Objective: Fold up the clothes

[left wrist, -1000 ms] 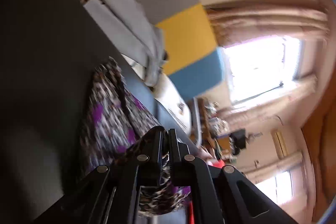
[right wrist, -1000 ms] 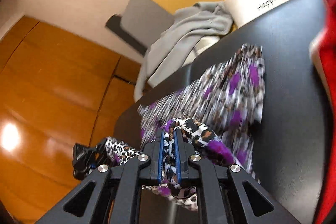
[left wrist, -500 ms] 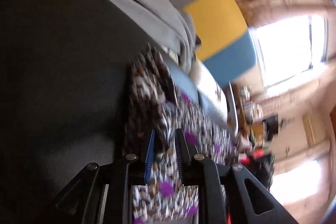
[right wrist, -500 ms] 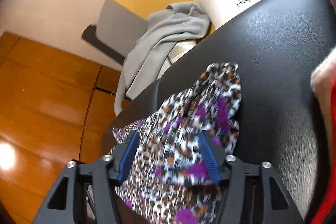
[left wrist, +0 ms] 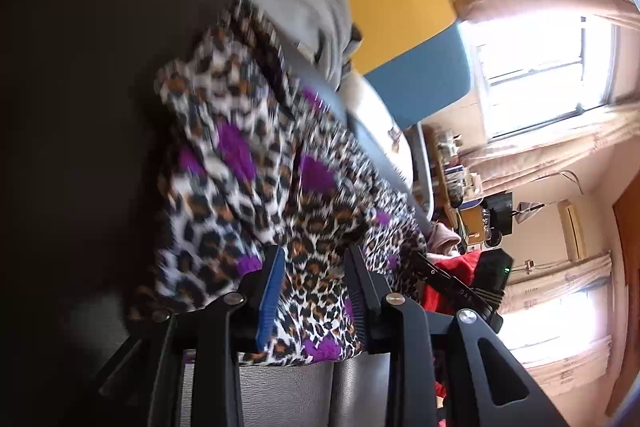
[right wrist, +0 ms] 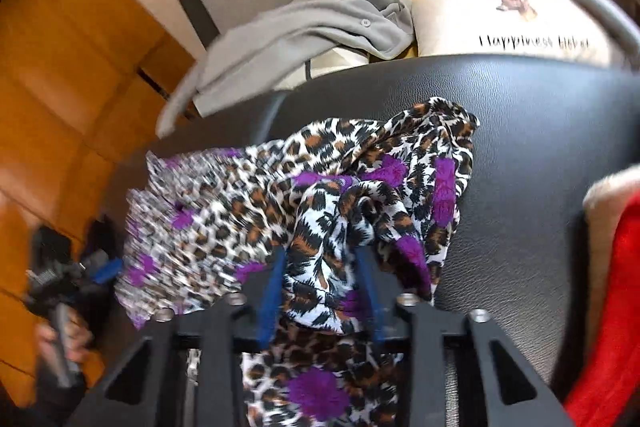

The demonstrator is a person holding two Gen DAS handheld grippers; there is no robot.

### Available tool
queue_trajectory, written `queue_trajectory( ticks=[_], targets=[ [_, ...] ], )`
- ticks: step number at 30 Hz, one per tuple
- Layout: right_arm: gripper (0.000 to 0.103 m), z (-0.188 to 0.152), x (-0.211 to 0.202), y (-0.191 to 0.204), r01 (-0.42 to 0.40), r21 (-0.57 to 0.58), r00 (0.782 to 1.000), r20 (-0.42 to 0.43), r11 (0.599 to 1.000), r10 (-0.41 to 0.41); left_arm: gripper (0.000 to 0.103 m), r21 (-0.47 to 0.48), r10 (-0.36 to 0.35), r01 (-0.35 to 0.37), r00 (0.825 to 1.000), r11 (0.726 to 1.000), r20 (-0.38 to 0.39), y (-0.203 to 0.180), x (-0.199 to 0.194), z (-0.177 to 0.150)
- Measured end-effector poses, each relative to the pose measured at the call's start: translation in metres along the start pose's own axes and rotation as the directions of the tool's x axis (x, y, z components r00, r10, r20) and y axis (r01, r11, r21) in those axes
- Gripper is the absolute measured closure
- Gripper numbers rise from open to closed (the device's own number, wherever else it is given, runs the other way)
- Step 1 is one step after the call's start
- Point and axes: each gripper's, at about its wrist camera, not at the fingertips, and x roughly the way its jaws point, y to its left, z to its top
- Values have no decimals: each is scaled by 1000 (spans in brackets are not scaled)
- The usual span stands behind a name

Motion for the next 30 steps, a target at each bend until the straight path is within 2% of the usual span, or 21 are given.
queue_trajectory(
  ticks=[2,5,10,13,14,15,16,17,18,21,23,26,28,29,30],
  targets=[
    [70,0,1,3,14,-24,1000,-2,1000,-15,66,-24,-55,55,998,998,-14,-4,10,-6],
    [70,-5,-3,5,-12,-29,1000,-15,1000,11,59,-89,-130,124,990,988,-54,-5,29,-16],
    [68,-7,-1,0,-39,1,999,-21,999,39,47,-154,-138,131,990,979,-35,-2,52,-20],
    [68,-6,-1,-3,-46,17,999,-12,999,46,47,-198,-150,150,989,969,12,1,58,-13],
    [68,-6,0,-2,-40,11,999,-8,999,40,50,-208,-152,155,988,966,31,1,59,-10],
    [72,-7,0,-1,-30,-1,1000,-5,1000,30,58,-215,-141,148,989,965,45,1,60,-8],
    [84,-7,0,-1,-24,-6,1000,-2,1000,24,63,-221,-125,134,991,966,56,1,60,-6],
    [90,-7,-1,-1,-23,-7,1000,2,1000,23,81,-206,-107,118,992,971,64,-3,60,-3],
    [93,-7,-2,-2,-22,-8,1000,5,1000,22,88,-183,-89,101,994,978,70,-9,59,-1],
    [93,-4,-14,-3,-52,0,998,27,999,52,88,-103,-70,77,995,992,65,-33,55,8],
    [93,4,-21,-6,-92,26,995,50,995,91,88,-16,-63,65,994,998,91,-52,49,18],
    [93,17,-29,-13,-161,76,984,89,984,154,88,71,-68,60,991,996,117,-76,45,45],
    [93,29,-26,-25,-186,140,979,115,973,170,82,97,-40,29,992,995,117,-85,53,67],
    [93,35,-22,-34,-183,186,979,128,966,160,73,108,-21,9,993,994,117,-90,57,78],
    [93,41,-19,-43,-180,231,979,141,956,150,72,119,-3,-11,993,993,117,-94,62,90]
  ],
)
